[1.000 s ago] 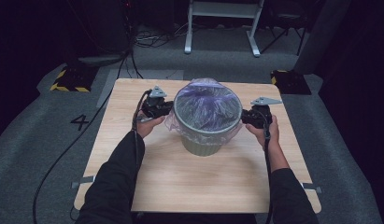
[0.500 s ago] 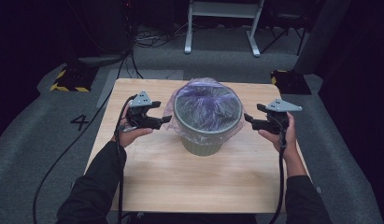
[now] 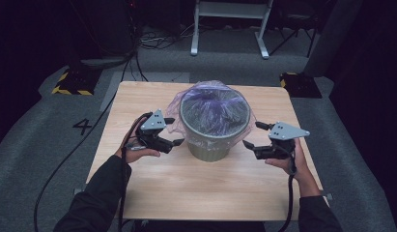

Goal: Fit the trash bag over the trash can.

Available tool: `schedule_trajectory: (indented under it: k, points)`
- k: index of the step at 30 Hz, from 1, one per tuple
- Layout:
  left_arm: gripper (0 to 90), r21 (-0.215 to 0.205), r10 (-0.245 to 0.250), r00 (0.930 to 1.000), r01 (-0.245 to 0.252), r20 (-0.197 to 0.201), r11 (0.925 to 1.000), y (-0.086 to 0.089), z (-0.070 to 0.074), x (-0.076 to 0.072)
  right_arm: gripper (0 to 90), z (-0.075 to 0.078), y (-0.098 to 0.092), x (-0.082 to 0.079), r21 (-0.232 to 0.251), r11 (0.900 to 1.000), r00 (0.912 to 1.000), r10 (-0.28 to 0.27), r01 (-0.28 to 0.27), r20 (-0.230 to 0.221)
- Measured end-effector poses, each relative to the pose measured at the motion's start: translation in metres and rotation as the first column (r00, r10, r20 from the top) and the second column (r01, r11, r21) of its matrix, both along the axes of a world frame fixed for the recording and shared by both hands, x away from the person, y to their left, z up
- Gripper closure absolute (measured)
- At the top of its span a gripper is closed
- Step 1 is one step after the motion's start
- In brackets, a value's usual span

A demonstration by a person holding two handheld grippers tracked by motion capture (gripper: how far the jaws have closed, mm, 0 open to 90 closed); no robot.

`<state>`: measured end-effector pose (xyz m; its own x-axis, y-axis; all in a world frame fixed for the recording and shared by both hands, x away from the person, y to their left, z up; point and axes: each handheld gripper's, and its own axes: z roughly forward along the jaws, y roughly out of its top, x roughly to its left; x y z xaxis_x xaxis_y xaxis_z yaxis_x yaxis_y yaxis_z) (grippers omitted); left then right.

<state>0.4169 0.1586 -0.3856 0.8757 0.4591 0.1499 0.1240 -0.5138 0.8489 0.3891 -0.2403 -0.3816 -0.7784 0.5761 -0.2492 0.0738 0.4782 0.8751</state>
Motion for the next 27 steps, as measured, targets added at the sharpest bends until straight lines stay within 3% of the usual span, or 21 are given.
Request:
schedule_trajectory:
  k: [3, 6, 10, 13, 15, 19, 27]
  points:
    - [46.6, 0.017, 0.001, 1.0000, -0.001, 0.008, 0.9998, -0.004, -0.004, 0.003, 25.3, -0.007, 0.011, -0.002, -0.029, 1.000, 1.0000, 0.007, -0.007, 0.005]
    - [68.9, 0.023, -0.004, 0.9999, 0.004, 0.011, 0.9997, -0.006, -0.007, 0.006, 50.1, -0.014, 0.018, -0.002, -0.033, 0.999, 0.9996, 0.009, -0.008, 0.027]
    - [87.8, 0.032, -0.012, 0.9998, 0.011, 0.017, 0.9994, -0.010, -0.011, 0.008, 73.9, -0.019, 0.019, -0.001, -0.029, 1.000, 0.9989, -0.001, 0.002, 0.047]
    - [89.8, 0.041, -0.021, 0.9997, 0.020, 0.013, 0.9989, -0.013, -0.014, 0.008, 87.0, -0.022, 0.017, -0.001, -0.016, 1.000, 0.9991, 0.006, -0.005, 0.041]
    - [89.9, 0.056, -0.026, 0.9996, 0.025, 0.010, 0.9981, -0.014, -0.017, 0.007, 90.0, -0.024, 0.015, -0.001, -0.016, 1.000, 0.9994, 0.013, -0.013, 0.032]
    - [89.9, 0.063, -0.036, 0.9993, 0.036, -0.009, 0.9974, -0.016, -0.025, 0.005, 90.0, -0.030, 0.015, -0.002, -0.031, 0.999, 0.9997, 0.024, -0.023, 0.010]
    - [89.9, 0.091, -0.033, 0.9988, 0.037, -0.035, 0.9951, -0.019, -0.037, 0.007, 90.0, -0.051, 0.011, 0.003, -0.045, 0.999, 0.9965, 0.028, -0.031, -0.078]
